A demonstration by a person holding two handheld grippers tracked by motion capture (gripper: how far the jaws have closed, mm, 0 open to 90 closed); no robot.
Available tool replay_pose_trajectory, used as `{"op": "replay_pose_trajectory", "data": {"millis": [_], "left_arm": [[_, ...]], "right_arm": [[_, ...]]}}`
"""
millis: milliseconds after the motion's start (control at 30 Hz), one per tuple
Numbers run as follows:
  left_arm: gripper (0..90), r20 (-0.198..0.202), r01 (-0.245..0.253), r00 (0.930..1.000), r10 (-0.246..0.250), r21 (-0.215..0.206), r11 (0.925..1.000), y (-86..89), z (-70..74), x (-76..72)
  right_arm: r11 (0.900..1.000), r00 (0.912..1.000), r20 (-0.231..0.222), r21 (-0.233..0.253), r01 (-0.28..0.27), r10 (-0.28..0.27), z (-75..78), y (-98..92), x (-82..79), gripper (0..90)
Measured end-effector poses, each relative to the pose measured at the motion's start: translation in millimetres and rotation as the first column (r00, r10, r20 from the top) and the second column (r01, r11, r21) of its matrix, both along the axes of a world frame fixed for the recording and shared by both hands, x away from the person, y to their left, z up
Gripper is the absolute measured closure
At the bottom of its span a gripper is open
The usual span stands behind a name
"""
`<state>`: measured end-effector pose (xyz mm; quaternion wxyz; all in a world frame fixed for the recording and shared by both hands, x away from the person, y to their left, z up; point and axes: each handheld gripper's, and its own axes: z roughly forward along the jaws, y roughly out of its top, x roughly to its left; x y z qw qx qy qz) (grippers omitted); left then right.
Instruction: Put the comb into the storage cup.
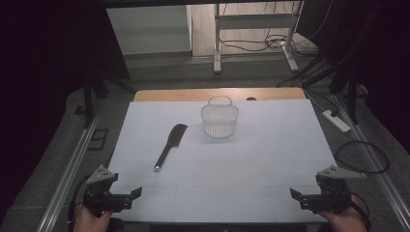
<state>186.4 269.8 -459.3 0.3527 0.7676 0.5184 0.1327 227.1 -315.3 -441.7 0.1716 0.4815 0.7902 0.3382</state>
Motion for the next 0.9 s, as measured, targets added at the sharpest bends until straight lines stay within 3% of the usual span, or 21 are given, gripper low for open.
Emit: {"op": "replay_pose_trajectory", "data": {"millis": [467, 900], "left_arm": [[0.0, -0.013, 0.011, 0.9999, -0.011, 0.047, 0.9988, -3.3, 1.7, 13.6], [0.0, -0.055, 0.020, 0.9983, -0.017, 0.062, 0.9979, -7.5, 1.5, 39.2]], "right_arm": [[1.000, 1.0000, -0.004, -0.003, -0.007, 0.007, -0.1, 0.9, 0.2, 0.0], [1.000, 0.9999, -0.005, -0.008, -0.015, 0.015, -0.3, 1.4, 0.5, 0.2]]}}
